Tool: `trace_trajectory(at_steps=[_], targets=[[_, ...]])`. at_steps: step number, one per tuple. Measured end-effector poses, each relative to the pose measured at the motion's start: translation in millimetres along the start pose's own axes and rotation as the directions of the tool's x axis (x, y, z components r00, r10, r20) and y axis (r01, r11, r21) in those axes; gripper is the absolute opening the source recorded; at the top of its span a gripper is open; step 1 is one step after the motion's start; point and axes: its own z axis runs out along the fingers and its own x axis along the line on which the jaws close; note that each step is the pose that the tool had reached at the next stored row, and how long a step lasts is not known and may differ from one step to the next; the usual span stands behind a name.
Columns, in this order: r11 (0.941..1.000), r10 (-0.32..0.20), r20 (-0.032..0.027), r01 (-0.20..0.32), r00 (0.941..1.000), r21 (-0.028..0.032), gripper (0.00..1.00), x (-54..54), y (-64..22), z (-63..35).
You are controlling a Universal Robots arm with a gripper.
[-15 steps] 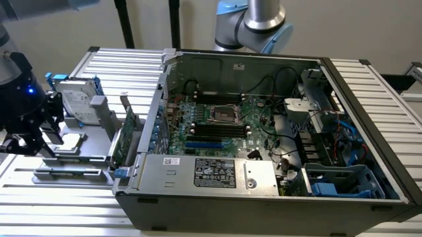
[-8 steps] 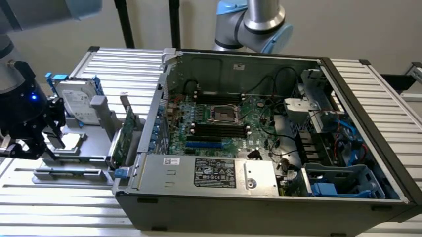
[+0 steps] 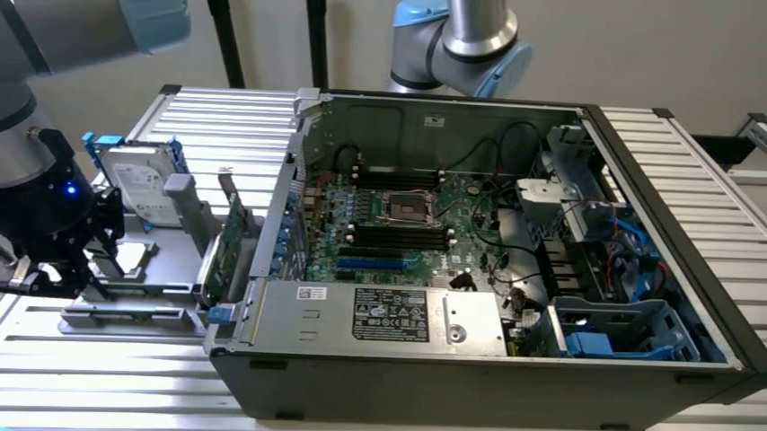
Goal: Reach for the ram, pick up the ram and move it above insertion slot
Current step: 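Pick up the ram and move it above insertion slot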
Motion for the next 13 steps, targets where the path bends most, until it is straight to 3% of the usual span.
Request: trace_trajectory(at_steps=[8,13], targets=[[0.9999,-0.012,-0.0002,0.012,0.9999,0.0030,0.36,0.0,-0.5,14.4],[0.9993,-0.035,-0.0003,0.035,0.9994,0.0119,0.36,0.0,-0.3,21.8]])
